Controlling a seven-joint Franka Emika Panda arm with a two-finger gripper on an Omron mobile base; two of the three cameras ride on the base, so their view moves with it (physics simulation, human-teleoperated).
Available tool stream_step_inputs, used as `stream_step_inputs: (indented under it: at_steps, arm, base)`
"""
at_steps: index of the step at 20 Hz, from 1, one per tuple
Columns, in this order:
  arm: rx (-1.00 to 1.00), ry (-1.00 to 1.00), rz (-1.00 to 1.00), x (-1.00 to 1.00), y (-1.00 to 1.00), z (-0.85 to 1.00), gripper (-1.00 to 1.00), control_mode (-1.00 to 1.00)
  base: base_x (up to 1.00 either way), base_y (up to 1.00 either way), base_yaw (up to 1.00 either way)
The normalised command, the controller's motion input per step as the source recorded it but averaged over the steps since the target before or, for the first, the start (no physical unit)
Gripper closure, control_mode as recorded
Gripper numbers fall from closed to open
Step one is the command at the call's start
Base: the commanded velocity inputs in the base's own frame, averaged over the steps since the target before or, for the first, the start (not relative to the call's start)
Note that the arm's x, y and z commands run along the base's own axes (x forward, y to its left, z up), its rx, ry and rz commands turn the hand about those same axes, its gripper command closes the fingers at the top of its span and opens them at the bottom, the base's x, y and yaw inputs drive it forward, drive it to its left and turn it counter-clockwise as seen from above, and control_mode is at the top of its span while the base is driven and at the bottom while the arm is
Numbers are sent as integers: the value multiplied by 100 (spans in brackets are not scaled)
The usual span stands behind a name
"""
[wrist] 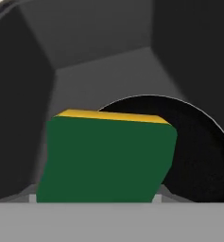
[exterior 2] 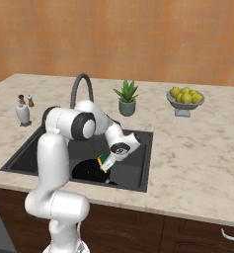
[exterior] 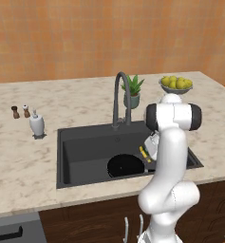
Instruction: Pick the pan and sponge and place them into the sink. Then turn on the water.
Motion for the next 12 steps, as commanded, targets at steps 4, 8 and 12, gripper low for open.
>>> stream_step_inputs:
  at_steps: [4, 8, 12]
  arm:
    - [2, 5, 0, 44, 26, -67, 100, -100]
    - [4, 4, 0, 39, 12, -64, 100, -100]
    - [1, 4, 0, 34, 14, -69, 100, -100]
  base:
    - [0, 0, 0]
    - [0, 0, 0]
    - [0, 0, 0]
